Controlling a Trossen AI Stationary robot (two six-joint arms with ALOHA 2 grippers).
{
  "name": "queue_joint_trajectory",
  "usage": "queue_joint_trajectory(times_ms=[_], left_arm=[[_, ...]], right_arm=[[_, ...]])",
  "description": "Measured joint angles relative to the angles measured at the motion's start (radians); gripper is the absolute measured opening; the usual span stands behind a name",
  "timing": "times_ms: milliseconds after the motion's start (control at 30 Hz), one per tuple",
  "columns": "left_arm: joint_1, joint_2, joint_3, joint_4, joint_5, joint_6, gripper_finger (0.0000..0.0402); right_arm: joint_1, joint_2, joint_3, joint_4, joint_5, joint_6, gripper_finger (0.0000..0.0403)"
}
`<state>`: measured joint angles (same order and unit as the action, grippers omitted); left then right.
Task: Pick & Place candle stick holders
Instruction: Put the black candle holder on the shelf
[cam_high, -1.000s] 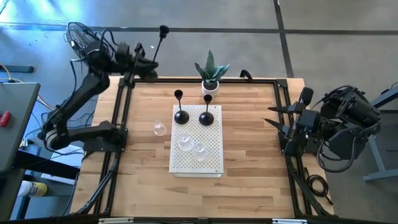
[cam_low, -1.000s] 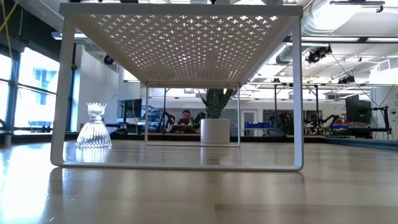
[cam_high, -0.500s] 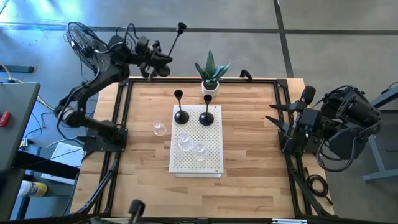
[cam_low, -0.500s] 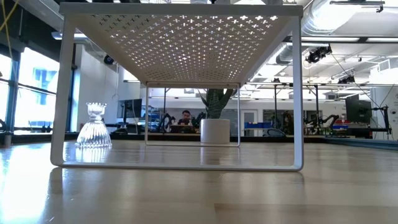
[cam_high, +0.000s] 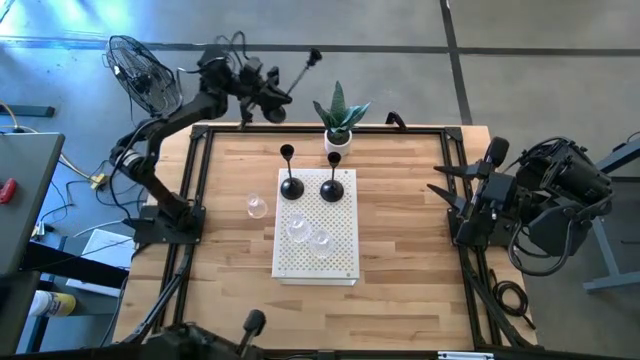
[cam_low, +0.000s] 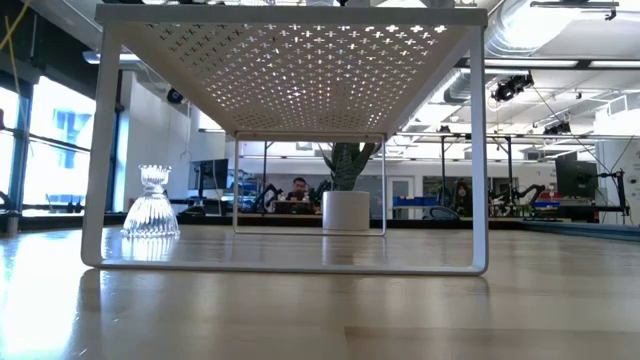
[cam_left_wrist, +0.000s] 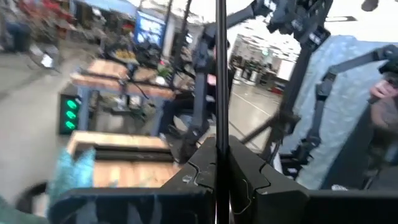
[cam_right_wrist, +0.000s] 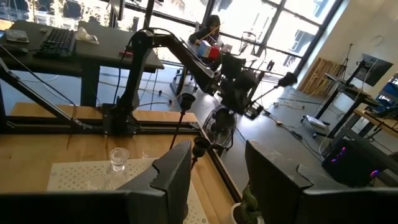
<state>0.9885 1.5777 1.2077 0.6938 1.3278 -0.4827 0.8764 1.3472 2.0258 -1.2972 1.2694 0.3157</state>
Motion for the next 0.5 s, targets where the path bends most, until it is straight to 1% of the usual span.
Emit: queue_joint_trajectory(times_ms=[300, 500], left_arm=[[-0.094, 0.089, -0.002, 0.054, 0.02, 0.03, 0.001], [-0.162, 0.118, -0.002, 0.067, 0.024, 0.047, 0.001]], right_arm=[[0.0, 0.0, 0.0, 0.0, 0.0, 0.001, 0.0144], [0.0, 0.0, 0.0, 0.0, 0.0, 0.002, 0.0144]])
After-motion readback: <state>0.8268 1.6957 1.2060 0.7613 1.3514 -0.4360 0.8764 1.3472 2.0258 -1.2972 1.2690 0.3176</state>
